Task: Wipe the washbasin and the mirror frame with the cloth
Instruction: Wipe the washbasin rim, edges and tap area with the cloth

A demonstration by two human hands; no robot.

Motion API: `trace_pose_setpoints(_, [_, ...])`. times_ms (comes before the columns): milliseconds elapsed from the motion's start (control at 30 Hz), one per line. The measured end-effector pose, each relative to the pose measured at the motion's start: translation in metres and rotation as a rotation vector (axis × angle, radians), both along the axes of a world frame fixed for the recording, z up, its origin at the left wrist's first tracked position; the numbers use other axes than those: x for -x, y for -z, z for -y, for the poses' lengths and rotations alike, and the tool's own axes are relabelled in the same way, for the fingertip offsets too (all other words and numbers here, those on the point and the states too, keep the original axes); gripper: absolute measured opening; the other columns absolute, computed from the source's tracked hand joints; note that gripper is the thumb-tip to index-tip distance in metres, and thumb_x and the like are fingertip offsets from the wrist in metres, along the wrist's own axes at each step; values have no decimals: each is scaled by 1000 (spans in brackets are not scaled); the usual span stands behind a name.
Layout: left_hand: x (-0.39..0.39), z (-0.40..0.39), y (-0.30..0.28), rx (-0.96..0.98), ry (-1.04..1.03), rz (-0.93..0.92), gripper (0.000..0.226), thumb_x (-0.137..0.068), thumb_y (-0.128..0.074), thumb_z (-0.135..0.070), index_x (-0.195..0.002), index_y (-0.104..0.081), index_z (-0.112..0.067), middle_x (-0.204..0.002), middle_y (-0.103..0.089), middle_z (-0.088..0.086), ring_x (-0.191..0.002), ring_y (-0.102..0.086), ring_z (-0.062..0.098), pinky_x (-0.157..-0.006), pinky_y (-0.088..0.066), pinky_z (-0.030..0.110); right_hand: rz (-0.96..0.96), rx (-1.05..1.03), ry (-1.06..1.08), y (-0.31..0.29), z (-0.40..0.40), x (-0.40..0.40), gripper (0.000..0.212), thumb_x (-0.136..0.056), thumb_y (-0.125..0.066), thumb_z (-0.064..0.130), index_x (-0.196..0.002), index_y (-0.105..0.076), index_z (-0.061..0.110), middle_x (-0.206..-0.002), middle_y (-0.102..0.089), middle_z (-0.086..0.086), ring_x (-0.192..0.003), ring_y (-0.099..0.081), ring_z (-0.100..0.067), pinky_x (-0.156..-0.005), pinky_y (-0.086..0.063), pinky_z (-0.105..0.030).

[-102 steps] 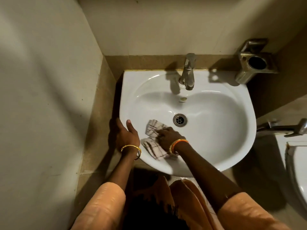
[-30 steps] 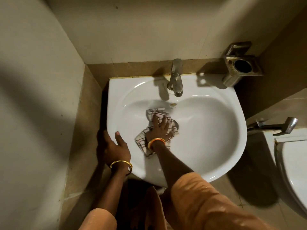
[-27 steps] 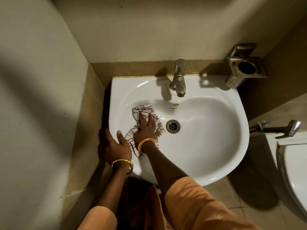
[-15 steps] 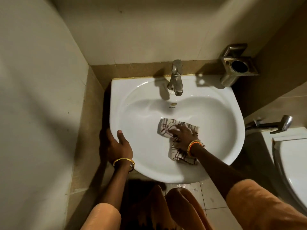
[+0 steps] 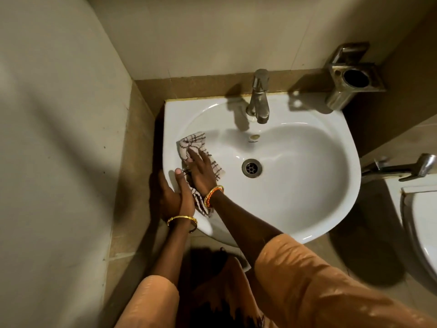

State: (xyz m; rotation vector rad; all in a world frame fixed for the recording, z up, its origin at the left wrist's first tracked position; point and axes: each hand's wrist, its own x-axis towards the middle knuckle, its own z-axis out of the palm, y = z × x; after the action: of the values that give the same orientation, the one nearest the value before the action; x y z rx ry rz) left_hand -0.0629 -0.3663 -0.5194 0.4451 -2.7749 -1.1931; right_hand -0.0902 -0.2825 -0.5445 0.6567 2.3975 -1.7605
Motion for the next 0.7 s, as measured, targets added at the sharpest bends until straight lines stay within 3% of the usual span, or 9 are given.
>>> trace_pose_setpoints(133, [-3, 0, -6, -125, 23, 21, 79, -79, -32, -76, -137, -42, -23, -140, -49, 5, -124, -50, 29, -101, -44, 43, -49, -80, -175, -5, 1, -30, 59, -85, -34, 52, -141, -40, 35, -156, -23, -4, -145, -19, -23, -117, -20, -45])
trace_pose_setpoints(233, [0, 4, -14, -453, 59, 83, 63, -91, -46, -52, -139, -42, -13, -135, -49, 4, -119, -52, 19, -93, -45, 13, -20, -141, -295, -1, -6, -49, 49, -95, -44, 47, -142, -38, 36, -156, -23, -5, -144, -21, -24, -116, -23, -46])
trace_pose_setpoints(267, [9, 13, -9, -576, 90, 151, 62, -91, -47, -50, -140, -42, -12, -138, -49, 6, -122, -50, 19, -96, -44, 13, -9, -151, -320, 0, -9, -56, 47, -95, -46, 47, -141, -39, 38, -155, -24, -4, -143, -22, -23, -116, -24, -44])
trace_pose_setpoints(333, [24, 32, 3, -706, 111, 310, 78, -81, -47, -71, -139, -45, -19, -142, -49, 5, -132, -46, 22, -109, -39, 34, -2, -151, -364, -2, -16, -71, 45, -94, -50, 46, -137, -44, 38, -153, -29, -3, -141, -27, -22, -115, -27, -42])
trace_pose_setpoints(400, [36, 48, 30, -776, 84, 379, 83, -68, -57, -78, -133, -51, -27, -133, -60, 0, -124, -56, 21, -105, -42, 45, -4, -149, -449, -5, -28, -87, 42, -93, -54, 40, -134, -48, 33, -146, -38, -6, -137, -34, -24, -113, -30, -43])
trace_pose_setpoints(567, [20, 43, 31, -584, 66, 329, 79, -63, -53, -85, -127, -56, -37, -132, -60, -7, -123, -56, 14, -107, -40, 43, 175, -251, -600, -21, -96, -141, 37, -91, -59, 35, -127, -58, 29, -137, -49, -8, -123, -49, -25, -109, -36, -40])
trace_pose_setpoints(633, [-4, 28, 6, -387, 20, 325, 91, -63, -44, -89, -136, -45, -35, -146, -46, 0, -133, -43, 23, -112, -34, 46, 277, -394, -585, -34, -130, -160, 35, -88, -59, 44, -121, -62, 34, -131, -55, -4, -121, -52, -25, -105, -39, -40])
trace_pose_setpoints(700, [-39, 2, -17, -278, -51, 305, 85, -78, -49, -70, -146, -28, -25, -155, -24, 9, -140, -28, 32, -115, -27, 47, 374, -572, -544, -46, -162, -169, 36, -84, -58, 53, -117, -63, 38, -129, -58, 0, -120, -52, -26, -104, -39, -42])
